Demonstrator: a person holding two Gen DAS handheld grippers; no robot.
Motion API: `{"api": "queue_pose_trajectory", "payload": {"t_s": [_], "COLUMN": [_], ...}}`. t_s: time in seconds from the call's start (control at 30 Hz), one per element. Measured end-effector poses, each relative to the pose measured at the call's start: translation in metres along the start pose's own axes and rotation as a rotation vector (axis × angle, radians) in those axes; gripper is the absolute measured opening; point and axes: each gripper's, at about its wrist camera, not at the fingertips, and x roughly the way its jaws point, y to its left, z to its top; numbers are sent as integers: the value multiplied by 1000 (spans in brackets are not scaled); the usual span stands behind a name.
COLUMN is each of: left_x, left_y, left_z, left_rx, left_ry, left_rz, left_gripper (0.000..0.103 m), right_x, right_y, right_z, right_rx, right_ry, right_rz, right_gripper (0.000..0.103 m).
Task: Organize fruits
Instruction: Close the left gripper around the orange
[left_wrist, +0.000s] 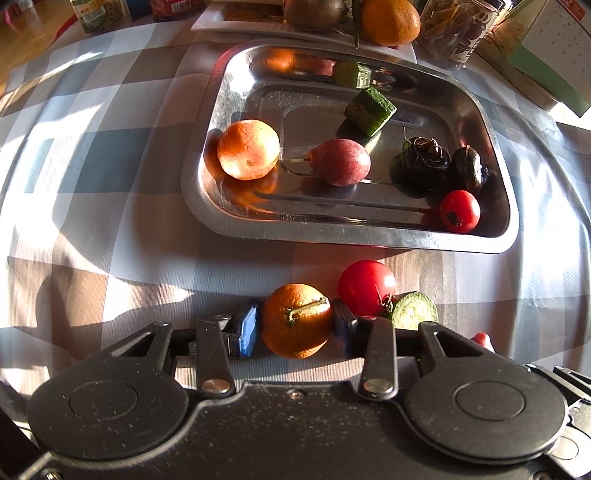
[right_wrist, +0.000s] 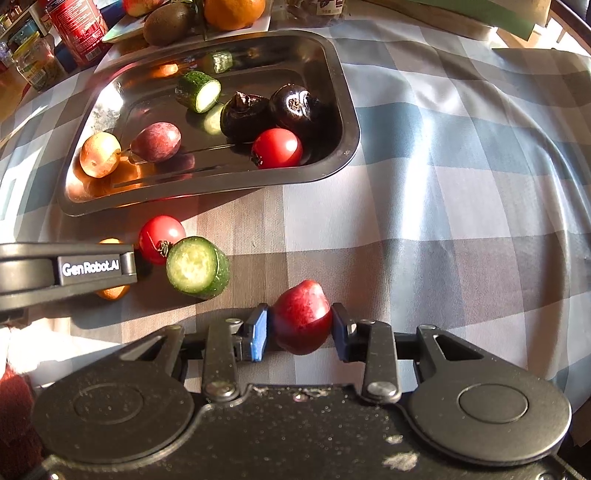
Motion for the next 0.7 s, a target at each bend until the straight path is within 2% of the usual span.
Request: {"api": "queue_pose_trajectory", "payload": {"t_s": [0.1, 0.43, 0.7], "left_x": [-2, -17, -43], "left_y": [2, 3, 0], "left_z": [-3, -21, -25], "left_rx": [-20, -6, 15], "left_ry": [16, 45, 12], "left_rz": [-26, -25, -17], "left_gripper": [48, 48, 48], "right_x": [-2, -16, -28], "right_y": [-3, -5, -11], "right_z": [1, -3, -10], "right_rx": [14, 30, 54], "right_ry": [11, 4, 18], "right_rz": [23, 68, 98], "right_gripper": [36, 36, 36]}}
